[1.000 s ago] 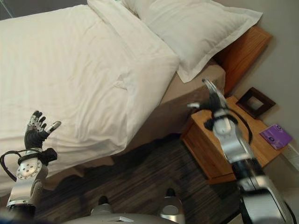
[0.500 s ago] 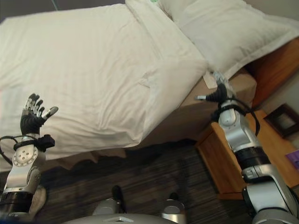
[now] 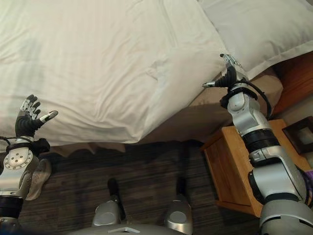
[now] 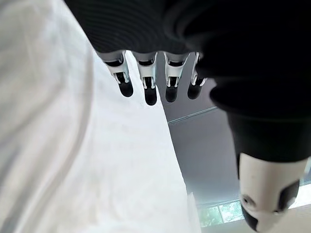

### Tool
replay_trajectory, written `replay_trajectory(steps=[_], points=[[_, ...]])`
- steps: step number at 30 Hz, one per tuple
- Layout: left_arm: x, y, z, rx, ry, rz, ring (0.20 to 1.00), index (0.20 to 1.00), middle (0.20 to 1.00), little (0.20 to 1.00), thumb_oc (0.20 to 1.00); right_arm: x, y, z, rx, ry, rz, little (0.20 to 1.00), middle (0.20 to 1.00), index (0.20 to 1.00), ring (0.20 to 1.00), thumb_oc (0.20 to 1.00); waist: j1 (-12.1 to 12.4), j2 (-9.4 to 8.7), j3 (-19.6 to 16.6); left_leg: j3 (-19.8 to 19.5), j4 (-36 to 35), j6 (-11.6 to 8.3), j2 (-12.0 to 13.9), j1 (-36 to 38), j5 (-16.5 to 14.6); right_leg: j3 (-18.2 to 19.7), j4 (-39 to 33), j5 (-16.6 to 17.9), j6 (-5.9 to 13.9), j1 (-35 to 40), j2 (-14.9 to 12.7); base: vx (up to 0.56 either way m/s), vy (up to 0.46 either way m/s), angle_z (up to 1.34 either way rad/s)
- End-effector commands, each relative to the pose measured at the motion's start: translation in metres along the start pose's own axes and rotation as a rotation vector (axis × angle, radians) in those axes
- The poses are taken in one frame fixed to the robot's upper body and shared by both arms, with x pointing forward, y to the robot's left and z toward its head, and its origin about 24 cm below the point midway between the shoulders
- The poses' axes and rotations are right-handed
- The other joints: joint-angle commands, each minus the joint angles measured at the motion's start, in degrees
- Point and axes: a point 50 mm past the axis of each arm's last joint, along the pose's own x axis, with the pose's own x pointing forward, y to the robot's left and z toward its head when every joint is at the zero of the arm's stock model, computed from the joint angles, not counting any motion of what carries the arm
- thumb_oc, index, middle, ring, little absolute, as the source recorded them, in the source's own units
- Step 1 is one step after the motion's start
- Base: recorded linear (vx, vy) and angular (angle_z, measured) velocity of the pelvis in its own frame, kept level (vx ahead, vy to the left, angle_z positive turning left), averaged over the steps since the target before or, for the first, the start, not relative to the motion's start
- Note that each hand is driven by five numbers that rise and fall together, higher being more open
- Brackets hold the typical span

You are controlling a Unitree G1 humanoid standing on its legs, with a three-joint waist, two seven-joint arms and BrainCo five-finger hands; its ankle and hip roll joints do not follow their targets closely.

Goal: Making the bed.

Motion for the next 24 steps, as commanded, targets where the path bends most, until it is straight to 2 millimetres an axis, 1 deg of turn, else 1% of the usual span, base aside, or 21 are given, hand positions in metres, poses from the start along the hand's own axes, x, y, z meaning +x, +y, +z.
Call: replay_trajectory(steps=[1, 3, 4, 5, 7, 9, 13, 14, 15, 16, 17, 18, 21, 22, 23, 24], points=[[0.019, 0.010, 0.037, 0.016, -0.172, 0.025, 1.000, 1.000, 1.000, 1.000, 1.000, 0.024, -0.037, 0.044, 0.019, -0.120, -0.129, 1.000, 1.000, 1.000, 1.000, 1.000, -0.15, -2.66, -2.36, 0.09, 0.62, -5.08, 1.78, 2.24, 0.94, -1.82, 1.07, -3.31, 1.30, -3.07, -3.15, 0.04, -0.076, -0.12], [0.020, 0.010, 0.038, 0.010, -0.173, 0.030, 1.000, 1.000, 1.000, 1.000, 1.000, 0.026, -0.042, 0.046, 0.016, -0.119, -0.146, 1.000, 1.000, 1.000, 1.000, 1.000, -0.20, -2.12, -2.07, -0.05, 0.60, -5.38, 2.24, 1.80, 1.41, -2.37, 1.07, -3.48, 1.05, -3.21, -2.84, 0.03, -0.039, 0.06], [0.022, 0.012, 0.038, 0.016, -0.172, 0.033, 1.000, 1.000, 1.000, 1.000, 1.000, 0.030, -0.050, 0.051, -0.004, -0.121, -0.166, 1.000, 1.000, 1.000, 1.000, 1.000, -0.16, -1.32, -1.70, -0.11, 0.60, -5.73, 2.89, 0.95, 2.11, -3.30, 1.07, -3.90, 1.02, -3.37, -2.53, 0.04, -0.043, 0.05], [0.023, 0.014, 0.038, 0.015, -0.171, 0.040, 1.000, 1.000, 1.000, 1.000, 1.000, 0.031, -0.055, 0.054, -0.011, -0.131, -0.180, 1.000, 1.000, 1.000, 1.000, 1.000, -0.28, -0.93, -1.33, -0.12, 0.60, -5.94, 3.27, 0.35, 2.58, -3.79, 1.07, -4.06, 0.98, -3.51, -2.41, 0.05, -0.051, 0.01], [0.024, 0.016, 0.038, 0.021, -0.166, 0.044, 1.000, 1.000, 1.000, 1.000, 1.000, 0.034, -0.059, 0.060, -0.013, -0.147, -0.192, 1.000, 1.000, 1.000, 1.000, 1.000, -0.33, -0.30, -0.88, -0.14, 0.60, -6.13, 3.81, -0.59, 3.23, -4.45, 1.07, -4.24, 0.85, -3.76, -2.08, 0.02, -0.041, 0.20], [0.027, 0.020, 0.043, 0.033, -0.179, 0.051, 1.000, 1.000, 1.000, 1.000, 1.000, 0.036, -0.068, 0.066, -0.003, -0.159, -0.220, 1.000, 1.000, 1.000, 1.000, 1.000, -0.18, 0.19, 0.32, -0.16, 0.60, -6.14, 4.31, -2.08, 3.95, -5.24, 1.07, -4.08, 0.80, -4.63, -1.93, -0.01, -0.047, 0.29], [0.030, 0.023, 0.047, 0.036, -0.189, 0.059, 1.000, 1.000, 1.000, 1.000, 1.000, 0.038, -0.074, 0.069, 0.001, -0.162, -0.239, 1.000, 1.000, 1.000, 1.000, 1.000, -0.30, 0.56, 1.05, -0.30, 0.60, -6.14, 4.54, -3.29, 4.34, -5.65, 1.07, -3.85, 0.86, -5.60, -1.95, 0.00, -0.020, 0.20], [0.032, 0.027, 0.050, 0.038, -0.199, 0.070, 1.000, 1.000, 1.000, 1.000, 1.000, 0.040, -0.082, 0.072, -0.010, -0.166, -0.257, 1.000, 1.000, 1.000, 1.000, 1.000, -0.24, 0.76, 1.74, -0.27, 0.60, -6.14, 4.84, -4.52, 4.61, -5.90, 1.07, -3.67, 0.96, -6.58, -2.07, -0.01, -0.045, 0.11], [0.033, 0.028, 0.053, 0.042, -0.209, 0.069, 1.000, 1.000, 1.000, 1.000, 1.000, 0.040, -0.083, 0.073, -0.008, -0.166, -0.258, 1.000, 1.000, 1.000, 1.000, 1.000, -0.14, 0.84, 2.12, -0.37, 0.60, -6.14, 4.89, -5.03, 4.78, -5.74, 1.07, -3.54, 0.99, -7.17, -1.99, 0.01, -0.044, 0.07], [0.039, 0.028, 0.044, 0.140, -0.154, 0.086, 1.000, 1.000, 1.000, 1.000, 1.000, 0.040, -0.074, 0.086, 0.009, -0.206, -0.250, 1.000, 1.000, 1.000, 1.000, 1.000, -1.04, 0.59, 2.40, -0.22, 0.60, -6.14, 4.95, -5.53, 4.58, -5.34, 1.16, -3.67, 1.25, -8.03, -1.78, 0.01, -0.032, 0.04], [0.045, 0.027, 0.046, 0.132, -0.149, 0.086, 1.000, 1.000, 1.000, 1.000, 1.000, 0.042, -0.073, 0.091, -0.003, -0.199, -0.245, 1.000, 1.000, 1.000, 1.000, 1.000, -0.67, 0.68, 2.32, -0.60, 0.60, -6.14, 4.86, -6.59, 5.11, -4.95, 1.07, -3.07, 1.14, -9.02, -1.61, 0.03, -0.014, 0.04], [0.047, 0.028, 0.049, 0.106, -0.162, 0.105, 1.000, 1.000, 1.000, 1.000, 1.000, 0.042, -0.072, 0.090, -0.003, -0.193, -0.260, 1.000, 1.000, 1.000, 1.000, 1.000, -0.60, 0.79, 2.26, -0.75, 0.60, -6.14, 4.68, -6.70, 4.69, -4.73, 1.19, -3.21, 1.30, -9.36, -1.63, -0.02, -0.010, 0.05], [0.052, 0.029, 0.054, 0.066, -0.171, 0.136, 1.000, 1.000, 1.000, 1.000, 1.000, 0.045, -0.071, 0.092, -0.027, -0.179, -0.265, 1.000, 1.000, 1.000, 1.000, 1.000, -0.40, 0.73, 2.18, -1.16, 0.60, -6.14, 4.65, -8.24, 5.23, -4.36, 1.08, -2.52, 1.24, -10.87, -1.58, 0.02, -0.019, 0.04], [0.055, 0.027, 0.055, 0.050, -0.171, 0.140, 1.000, 1.000, 1.000, 1.000, 1.000, 0.046, -0.070, 0.094, -0.038, -0.178, -0.268, 1.000, 1.000, 1.000, 1.000, 1.000, -0.40, 0.69, 2.34, -1.24, 0.60, -6.14, 4.68, -8.82, 5.32, -4.29, 1.11, -2.45, 1.25, -11.38, -1.58, 0.00, -0.033, 0.02], [0.059, 0.022, 0.056, 0.033, -0.167, 0.141, 1.000, 1.000, 1.000, 1.000, 1.000, 0.046, -0.066, 0.100, -0.033, -0.191, -0.266, 1.000, 1.000, 1.000, 1.000, 1.000, -0.45, 0.64, 2.71, -1.19, 0.60, -6.14, 4.83, -9.68, 5.09, -4.06, 1.41, -2.60, 1.41, -12.56, -1.50, 0.00, -0.046, 0.01], [0.060, 0.020, 0.056, 0.029, -0.165, 0.138, 1.000, 1.000, 1.000, 1.000, 1.000, 0.046, -0.062, 0.102, -0.027, -0.194, -0.261, 1.000, 1.000, 1.000, 1.000, 1.000, -0.50, 0.64, 2.96, -1.17, 0.60, -6.14, 4.88, -10.37, 5.60, -3.98, 1.32, -2.11, 1.32, -13.22, -1.42, -0.01, -0.046, 0.01]])
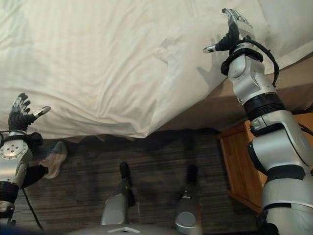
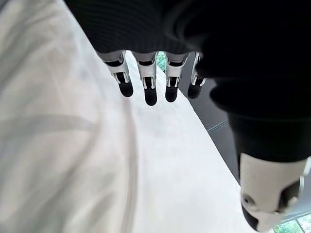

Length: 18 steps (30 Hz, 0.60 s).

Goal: Making the bed.

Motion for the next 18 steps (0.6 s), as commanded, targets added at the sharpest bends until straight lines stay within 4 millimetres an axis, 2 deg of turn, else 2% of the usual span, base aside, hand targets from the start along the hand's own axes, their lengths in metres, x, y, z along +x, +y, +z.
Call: replay_trajectory(steps=[1, 5, 12, 13, 14, 18], points=[[0.025, 0.003, 0.050, -0.047, -0.170, 0.055, 1.000, 1.000, 1.000, 1.000, 1.000, 0.015, -0.025, 0.041, 0.010, -0.109, -0.115, 1.000, 1.000, 1.000, 1.000, 1.000, -0.59, -4.41, 1.21, 3.57, 0.31, -6.72, 5.07, 2.76, 0.23, 1.53, 1.23, -2.27, 2.51, -4.38, -2.26, 0.00, 0.000, 0.00], [0.030, -0.003, 0.052, -0.061, -0.164, 0.052, 1.000, 1.000, 1.000, 1.000, 1.000, 0.018, -0.024, 0.049, 0.027, -0.110, -0.128, 1.000, 1.000, 1.000, 1.000, 1.000, 0.03, -3.91, 1.40, 3.31, 0.31, -6.72, 5.95, -0.79, 1.72, 1.13, 1.35, -1.51, 2.55, -7.42, -2.65, -0.03, -0.051, 0.03], [0.032, -0.010, 0.049, -0.110, -0.145, 0.051, 1.000, 1.000, 1.000, 1.000, 1.000, 0.028, -0.044, 0.057, 0.057, -0.085, -0.187, 1.000, 1.000, 1.000, 1.000, 1.000, 1.10, -2.35, 1.83, 3.45, 0.31, -6.72, 6.75, -4.84, 2.85, 0.87, 1.91, -1.02, 2.78, -11.60, -2.98, -0.04, -0.016, 0.04], [0.031, -0.009, 0.047, -0.118, -0.138, 0.050, 1.000, 1.000, 1.000, 1.000, 1.000, 0.030, -0.045, 0.054, 0.067, -0.064, -0.187, 0.846, 0.846, 0.846, 0.846, 0.846, 1.44, -2.17, 1.96, 3.42, 0.31, -6.72, 6.95, -5.70, 3.10, 1.19, 1.97, -0.83, 2.72, -12.74, -2.68, -0.07, -0.001, -0.01], [0.030, -0.007, 0.044, -0.118, -0.132, 0.056, 1.000, 1.000, 1.000, 1.000, 1.000, 0.030, -0.044, 0.052, 0.068, -0.054, -0.184, 0.200, 0.200, 0.200, 0.200, 0.200, 1.49, -2.12, 1.96, 3.56, 0.31, -6.72, 7.12, -5.97, 3.19, 1.40, 1.98, -0.73, 2.69, -13.27, -2.44, -0.07, -0.007, -0.04], [0.025, -0.005, 0.032, -0.102, -0.094, 0.058, 1.000, 1.000, 1.000, 1.000, 1.000, 0.027, -0.030, 0.045, 0.060, -0.036, -0.131, 0.200, 0.200, 0.200, 0.200, 0.200, 0.82, -2.35, 1.79, 4.56, 0.31, -6.72, 7.89, -5.22, 3.35, 2.28, 1.94, -0.56, 2.52, -13.42, -1.86, -0.03, -0.010, -0.10]])
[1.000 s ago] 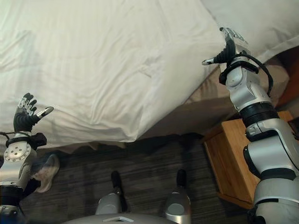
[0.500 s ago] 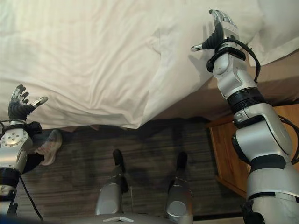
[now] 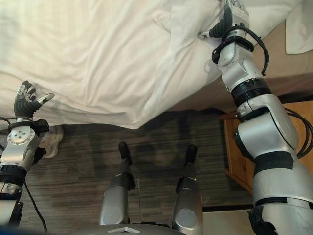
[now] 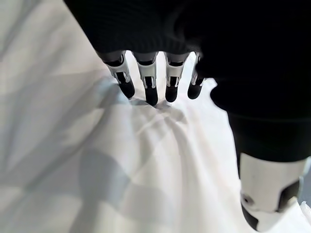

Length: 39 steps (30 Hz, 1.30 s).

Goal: Making the bed.

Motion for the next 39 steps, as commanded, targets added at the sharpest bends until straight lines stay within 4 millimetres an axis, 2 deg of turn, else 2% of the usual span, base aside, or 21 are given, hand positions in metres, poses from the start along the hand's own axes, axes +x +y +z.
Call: replay_trajectory(steps=[1, 5, 6, 7, 8, 10, 13, 16, 17, 18, 21, 22, 23, 24, 28, 29, 30, 32, 33, 34, 39], points=[[0.010, 0.007, 0.019, -0.039, -0.068, 0.043, 1.000, 1.000, 1.000, 1.000, 1.000, 0.008, -0.012, 0.019, 0.009, -0.048, -0.024, 0.200, 0.200, 0.200, 0.200, 0.200, 0.28, -3.31, -1.28, 3.93, 0.28, -7.72, 7.94, 3.63, 1.96, 2.66, 1.84, -2.01, 3.11, -4.90, -1.86, -0.01, -0.006, -0.07], [0.015, -0.007, 0.023, -0.037, -0.064, 0.022, 1.000, 1.000, 1.000, 1.000, 1.000, -0.008, 0.014, -0.004, 0.046, 0.009, 0.034, 0.200, 0.200, 0.200, 0.200, 0.200, -1.92, -4.12, -1.49, 5.26, 0.28, -7.72, 8.13, 8.00, 0.57, 3.38, 1.70, -2.57, 3.01, -2.00, -1.71, 0.03, 0.015, -0.03], [0.015, -0.009, 0.022, -0.034, -0.059, 0.023, 1.000, 1.000, 1.000, 1.000, 1.000, -0.015, 0.022, -0.004, 0.065, -0.003, 0.047, 0.200, 0.200, 0.200, 0.200, 0.200, -2.88, -4.29, -1.62, 5.70, 0.28, -7.72, 8.12, 9.29, 0.20, 3.69, 1.72, -2.61, 3.00, -1.26, -1.57, 0.04, 0.027, 0.02], [0.014, -0.009, 0.021, -0.030, -0.058, 0.021, 1.000, 1.000, 1.000, 1.000, 1.000, -0.016, 0.023, -0.006, 0.066, 0.001, 0.049, 0.200, 0.200, 0.200, 0.200, 0.200, -2.67, -4.49, -1.51, 5.86, 0.28, -7.72, 8.08, 9.70, 0.12, 3.82, 1.70, -2.63, 3.03, -0.97, -1.59, 0.05, 0.040, -0.03], [0.011, -0.011, 0.015, -0.025, -0.038, 0.026, 1.000, 1.000, 1.000, 1.000, 1.000, -0.035, 0.040, -0.010, 0.102, -0.022, 0.072, 0.200, 0.200, 0.200, 0.200, 0.200, -4.39, -5.03, -2.12, 6.99, 0.28, -7.72, 7.85, 12.90, -1.09, 4.48, 1.61, -2.83, 2.93, 1.07, -1.13, 0.06, 0.041, -0.10], [0.003, -0.013, 0.006, -0.041, -0.011, 0.035, 1.000, 1.000, 1.000, 1.000, 1.000, -0.062, 0.054, -0.026, 0.156, -0.011, 0.094, 0.200, 0.200, 0.200, 0.200, 0.200, -6.36, -5.40, -2.92, 8.37, 0.28, -7.72, 7.30, 16.11, -2.36, 5.15, 1.62, -2.96, 3.01, 3.02, -0.87, 0.08, 0.045, -0.23], [-0.021, -0.021, -0.022, -0.053, 0.067, 0.017, 1.000, 1.000, 1.000, 1.000, 1.000, -0.126, 0.084, -0.073, 0.229, 0.120, 0.183, 0.200, 0.200, 0.200, 0.200, 0.200, -8.27, -5.88, -5.14, 9.70, 0.28, -7.72, 6.37, 20.78, -3.78, 5.83, 1.53, -2.96, 2.89, 6.07, -1.05, 0.08, 0.035, -0.27], [-0.047, -0.025, -0.046, -0.066, 0.143, 0.005, 1.000, 1.000, 1.000, 1.000, 1.000, -0.182, 0.094, -0.114, 0.248, 0.254, 0.253, 0.200, 0.200, 0.200, 0.200, 0.200, -10.08, -5.89, -7.26, 10.95, 0.28, -7.72, 5.54, 24.78, -5.21, 6.21, 1.57, -3.35, 2.86, 8.83, -1.57, 0.08, 0.031, -0.32], [-0.054, -0.026, -0.054, -0.066, 0.166, 0.001, 1.000, 1.000, 1.000, 1.000, 1.000, -0.201, 0.099, -0.129, 0.258, 0.319, 0.285, 0.269, 0.269, 0.269, 0.269, 0.269, -10.64, -5.89, -7.67, 11.18, 0.28, -7.72, 5.32, 25.77, -5.90, 6.22, 1.70, -3.67, 3.05, 9.57, -1.82, 0.05, 0.013, -0.14], [-0.063, -0.027, -0.062, -0.074, 0.198, 0.001, 1.000, 1.000, 1.000, 1.000, 1.000, -0.222, 0.102, -0.143, 0.253, 0.382, 0.319, 1.000, 1.000, 1.000, 1.000, 1.000, -11.09, -5.98, -8.47, 11.41, 0.28, -7.70, 5.10, 26.59, -5.98, 6.45, 1.55, -3.51, 2.92, 10.24, -1.89, 0.02, 0.005, -0.14], [-0.077, -0.041, -0.076, -0.093, 0.258, -0.027, 1.000, 1.000, 1.000, 1.000, 1.000, -0.275, 0.126, -0.171, 0.274, 0.598, 0.438, 1.000, 1.000, 1.000, 1.000, 1.000, -12.45, -5.82, -9.81, 11.83, 0.28, -7.43, 4.16, 28.83, -7.27, 7.21, 1.52, -3.99, 3.12, 11.73, -2.15, 0.02, -0.003, -0.03], [-0.077, -0.040, -0.076, -0.092, 0.258, -0.026, 1.000, 1.000, 1.000, 1.000, 1.000, -0.275, 0.126, -0.170, 0.275, 0.598, 0.437, 1.000, 1.000, 1.000, 1.000, 1.000, -12.39, -5.90, -9.84, 11.86, 0.28, -7.42, 4.18, 28.67, -6.95, 7.28, 1.42, -3.68, 2.98, 11.58, -2.10, 0.02, -0.006, 0.04], [-0.081, -0.044, -0.080, -0.102, 0.277, -0.030, 1.000, 1.000, 1.000, 1.000, 1.000, -0.292, 0.135, -0.180, 0.287, 0.694, 0.463, 1.000, 1.000, 1.000, 1.000, 1.000, -12.69, -5.78, -10.22, 11.97, 0.28, -7.25, 3.77, 29.26, -7.25, 7.67, 1.44, -3.60, 3.00, 11.76, -2.18, 0.00, 0.000, 0.00], [-0.087, -0.050, -0.088, -0.114, 0.319, -0.037, 1.000, 1.000, 1.000, 1.000, 1.000, -0.321, 0.143, -0.200, 0.226, 0.838, 0.524, 1.000, 1.000, 1.000, 1.000, 1.000, -13.16, -5.30, -10.63, 12.11, 0.28, -7.05, 3.19, 30.27, -7.88, 8.17, 1.54, -3.80, 3.18, 12.33, -2.59, 0.00, 0.000, 0.00], [-0.102, -0.061, -0.101, -0.132, 0.381, -0.057, 1.000, 1.000, 1.000, 1.000, 1.000, -0.358, 0.147, -0.223, 0.068, 1.001, 0.624, 1.000, 1.000, 1.000, 1.000, 1.000, -13.30, -4.00, -10.91, 11.65, 0.28, -6.37, 1.44, 30.92, -8.74, 9.65, 1.09, -3.77, 3.59, 12.55, -3.30, -0.02, 0.004, -0.14], [-0.101, -0.061, -0.101, -0.132, 0.380, -0.056, 1.000, 1.000, 1.000, 1.000, 1.000, -0.357, 0.147, -0.223, 0.068, 0.999, 0.624, 1.000, 1.000, 1.000, 1.000, 1.000, -13.31, -4.03, -10.95, 11.67, 0.28, -6.34, 1.45, 30.68, -8.42, 9.71, 0.98, -3.43, 3.47, 12.33, -3.26, -0.04, 0.016, -0.09], [-0.106, -0.069, -0.104, -0.141, 0.397, -0.077, 1.000, 1.000, 1.000, 1.000, 1.000, -0.379, 0.147, -0.234, -0.037, 1.075, 0.705, 1.000, 1.000, 1.000, 1.000, 1.000, -12.86, -3.22, -10.81, 11.03, 0.28, -5.99, 0.47, 30.60, -9.01, 10.06, 1.01, -3.57, 3.69, 12.31, -3.66, -0.08, 0.004, -0.03], [-0.110, -0.077, -0.109, -0.141, 0.421, -0.105, 1.000, 1.000, 1.000, 1.000, 1.000, -0.388, 0.135, -0.249, -0.143, 1.149, 0.737, 1.000, 1.000, 1.000, 1.000, 1.000, -12.44, -2.02, -10.95, 10.48, 0.28, -5.58, -0.65, 30.34, -9.33, 10.37, 0.99, -3.51, 3.88, 12.34, -4.48, -0.06, 0.041, -0.03], [-0.110, -0.077, -0.109, -0.142, 0.420, -0.104, 1.000, 1.000, 1.000, 1.000, 1.000, -0.388, 0.135, -0.249, -0.142, 1.147, 0.737, 1.000, 1.000, 1.000, 1.000, 1.000, -12.44, -2.03, -10.96, 10.50, 0.28, -5.58, -0.62, 30.12, -9.02, 10.41, 0.88, -3.18, 3.75, 12.15, -4.43, -0.03, 0.050, 0.00], [-0.113, -0.078, -0.112, -0.146, 0.431, -0.113, 1.000, 1.000, 1.000, 1.000, 1.000, -0.391, 0.124, -0.259, -0.221, 1.165, 0.738, 1.000, 1.000, 1.000, 1.000, 1.000, -12.24, -1.41, -11.23, 10.31, 0.28, -5.48, -1.03, 30.00, -9.05, 10.31, 0.78, -3.19, 3.83, 12.24, -4.94, 0.00, 0.000, 0.00], [-0.120, -0.082, -0.114, -0.159, 0.442, -0.121, 1.000, 1.000, 1.000, 1.000, 1.000, -0.402, 0.109, -0.270, -0.287, 1.248, 0.678, 1.000, 1.000, 1.000, 1.000, 1.000, -12.04, -0.61, -11.69, 9.71, 0.28, -5.29, -1.54, 29.88, -9.15, 9.84, 0.73, -3.50, 3.86, 13.00, -5.55, 0.00, 0.000, 0.00]])
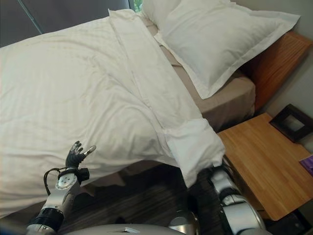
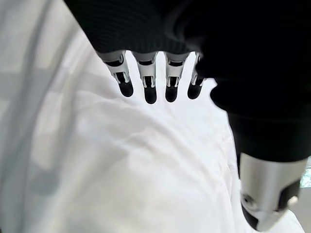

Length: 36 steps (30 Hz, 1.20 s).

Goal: Making the bed.

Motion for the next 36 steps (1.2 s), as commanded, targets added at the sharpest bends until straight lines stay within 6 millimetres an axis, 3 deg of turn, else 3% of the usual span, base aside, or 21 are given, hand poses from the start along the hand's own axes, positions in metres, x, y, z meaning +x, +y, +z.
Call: replay_trajectory(steps=[1, 5, 7, 9, 10, 11, 12, 14, 15, 16, 17, 18, 19, 22, 29, 31, 36], points=[[0.009, -0.009, 0.024, -0.091, -0.107, 0.010, 1.000, 1.000, 1.000, 1.000, 1.000, 0.004, -0.021, -0.034, -0.027, 0.131, -0.113, 1.000, 1.000, 1.000, 1.000, 1.000, -1.08, 2.14, 2.37, -0.62, 0.69, -3.79, 3.48, 2.45, -1.56, 1.46, 0.76, 0.13, 0.79, -7.12, -0.33, 0.03, -0.004, -0.07], [0.007, 0.000, 0.018, -0.075, -0.091, 0.021, 1.000, 1.000, 1.000, 1.000, 1.000, 0.002, -0.031, -0.064, 0.082, 0.284, -0.166, 1.000, 1.000, 1.000, 1.000, 1.000, -0.59, 1.76, 1.62, -1.06, 0.69, -3.78, 3.77, 2.73, -1.70, 0.45, 0.76, -0.41, 0.76, -5.86, -0.37, 0.04, -0.028, -0.10], [0.006, 0.006, 0.019, -0.070, -0.100, 0.032, 1.000, 1.000, 1.000, 1.000, 1.000, 0.004, -0.038, -0.062, 0.118, 0.269, -0.195, 1.000, 1.000, 1.000, 1.000, 1.000, -0.62, 1.28, 1.52, -1.19, 0.69, -3.83, 4.03, 2.77, -1.76, 0.28, 0.76, -0.59, 0.75, -5.70, -0.15, 0.02, -0.040, 0.01], [0.006, 0.017, 0.026, -0.077, -0.131, 0.064, 1.000, 1.000, 1.000, 1.000, 1.000, 0.010, -0.064, -0.027, 0.150, 0.081, -0.281, 1.000, 1.000, 1.000, 1.000, 1.000, -1.07, 0.21, 1.70, -0.88, 0.69, -3.89, 4.39, 3.37, -2.23, 0.51, 0.76, -0.87, 0.97, -5.46, 0.20, 0.01, -0.017, -0.04], [0.006, 0.020, 0.030, -0.078, -0.145, 0.080, 1.000, 1.000, 1.000, 1.000, 1.000, 0.008, -0.085, 0.002, 0.205, -0.064, -0.345, 1.000, 1.000, 1.000, 1.000, 1.000, -1.46, -0.34, 1.62, -0.50, 0.69, -3.93, 4.65, 3.45, -1.96, 0.79, 0.76, -0.52, 0.85, -5.68, 0.48, 0.01, -0.024, -0.15], [0.007, 0.021, 0.032, -0.077, -0.150, 0.087, 1.000, 1.000, 1.000, 1.000, 1.000, 0.004, -0.096, 0.019, 0.222, -0.153, -0.379, 1.000, 1.000, 1.000, 1.000, 1.000, -1.54, -0.66, 1.52, -0.26, 0.69, -3.93, 4.75, 3.64, -2.00, 0.88, 0.76, -0.50, 0.83, -5.66, 0.60, 0.04, -0.037, -0.19], [0.008, 0.020, 0.037, -0.072, -0.169, 0.087, 1.000, 1.000, 1.000, 1.000, 1.000, -0.011, -0.117, 0.061, 0.251, -0.366, -0.431, 1.000, 1.000, 1.000, 1.000, 1.000, -1.72, -1.47, 1.26, 0.09, 0.69, -3.92, 5.04, 4.28, -2.48, 1.17, 0.82, -0.82, 0.89, -5.44, 0.87, 0.06, -0.035, -0.16], [0.010, 0.015, 0.046, -0.058, -0.198, 0.067, 1.000, 1.000, 1.000, 1.000, 1.000, -0.029, -0.124, 0.103, 0.324, -0.559, -0.414, 1.000, 1.000, 1.000, 1.000, 1.000, -1.17, -2.38, 1.00, 0.17, 0.69, -3.83, 5.51, 4.38, -2.18, 1.22, 0.80, -0.58, 0.61, -5.42, 1.28, 0.05, -0.053, -0.18], [0.011, 0.012, 0.053, -0.051, -0.221, 0.048, 1.000, 1.000, 1.000, 1.000, 1.000, -0.046, -0.125, 0.135, 0.424, -0.701, -0.352, 1.000, 1.000, 1.000, 1.000, 1.000, -0.51, -2.94, 0.80, 0.17, 0.69, -3.79, 5.84, 4.77, -2.48, 1.12, 0.98, -1.07, 0.56, -4.94, 1.41, 0.02, -0.043, -0.22], [0.011, 0.013, 0.054, -0.051, -0.223, 0.049, 1.000, 1.000, 1.000, 1.000, 1.000, -0.047, -0.125, 0.136, 0.426, -0.703, -0.350, 1.000, 1.000, 1.000, 1.000, 1.000, -0.53, -3.02, 0.81, 0.18, 0.69, -3.78, 5.87, 4.56, -2.10, 1.17, 0.87, -0.71, 0.41, -5.12, 1.47, 0.04, -0.030, -0.15], [0.012, 0.011, 0.058, -0.046, -0.237, 0.034, 1.000, 1.000, 1.000, 1.000, 1.000, -0.057, -0.123, 0.153, 0.488, -0.781, -0.296, 1.000, 1.000, 1.000, 1.000, 1.000, -0.05, -3.41, 0.76, 0.17, 0.69, -3.78, 6.09, 4.63, -2.02, 0.97, 0.92, -0.75, 0.33, -4.99, 1.52, 0.00, -0.032, 0.01], [0.012, 0.012, 0.061, -0.042, -0.242, 0.027, 1.000, 1.000, 1.000, 1.000, 1.000, -0.065, -0.124, 0.165, 0.526, -0.830, -0.257, 0.429, 0.429, 0.429, 0.429, 0.429, 0.41, -3.71, 0.82, 0.12, 0.69, -3.81, 6.23, 4.62, -1.94, 0.85, 0.92, -0.78, 0.23, -4.85, 1.58, 0.04, -0.028, 0.01], [0.012, 0.012, 0.065, -0.033, -0.255, 0.017, 1.000, 1.000, 1.000, 1.000, 1.000, -0.075, -0.125, 0.178, 0.562, -0.894, -0.209, 0.200, 0.200, 0.200, 0.200, 0.200, 0.85, -3.97, 0.92, 0.14, 0.69, -3.84, 6.40, 4.59, -1.80, 0.62, 0.96, -0.78, 0.18, -4.74, 1.68, 0.04, -0.011, -0.04], [0.010, 0.013, 0.065, -0.010, -0.253, -0.017, 1.000, 1.000, 1.000, 1.000, 1.000, -0.104, -0.121, 0.208, 0.778, -1.046, -0.021, 0.200, 0.200, 0.200, 0.200, 0.200, 2.86, -4.44, 1.38, 0.22, 0.69, -4.25, 7.10, 4.04, -1.20, -0.67, 0.95, -0.83, -0.04, -4.52, 1.75, 0.05, -0.010, 0.04], [0.009, 0.014, 0.067, -0.012, -0.267, -0.035, 1.000, 1.000, 1.000, 1.000, 1.000, -0.143, -0.129, 0.250, 1.146, -1.209, 0.178, 0.200, 0.200, 0.200, 0.200, 0.200, 6.08, -3.65, 4.07, -0.58, 0.69, -5.36, 8.53, 0.16, 0.64, -3.72, 0.87, -0.61, -0.09, -5.64, 1.32, -0.03, -0.019, 0.29], [0.009, 0.015, 0.066, -0.013, -0.264, -0.039, 1.000, 1.000, 1.000, 1.000, 1.000, -0.152, -0.137, 0.263, 1.248, -1.232, 0.218, 0.200, 0.200, 0.200, 0.200, 0.200, 6.75, -3.01, 4.50, -0.77, 0.69, -5.66, 8.90, -0.84, 1.07, -4.50, 0.78, -0.47, -0.12, -5.99, 1.19, -0.01, -0.014, 0.25], [0.011, 0.019, 0.074, -0.033, -0.305, -0.040, 1.000, 1.000, 1.000, 1.000, 1.000, -0.192, -0.184, 0.301, 1.497, -1.398, 0.294, 0.200, 0.200, 0.200, 0.200, 0.200, 9.04, -0.66, 7.38, -2.25, 0.69, -6.10, 9.06, -4.57, 2.33, -5.49, 1.12, 0.07, -0.08, -8.33, 0.79, -0.05, -0.009, 0.27]])
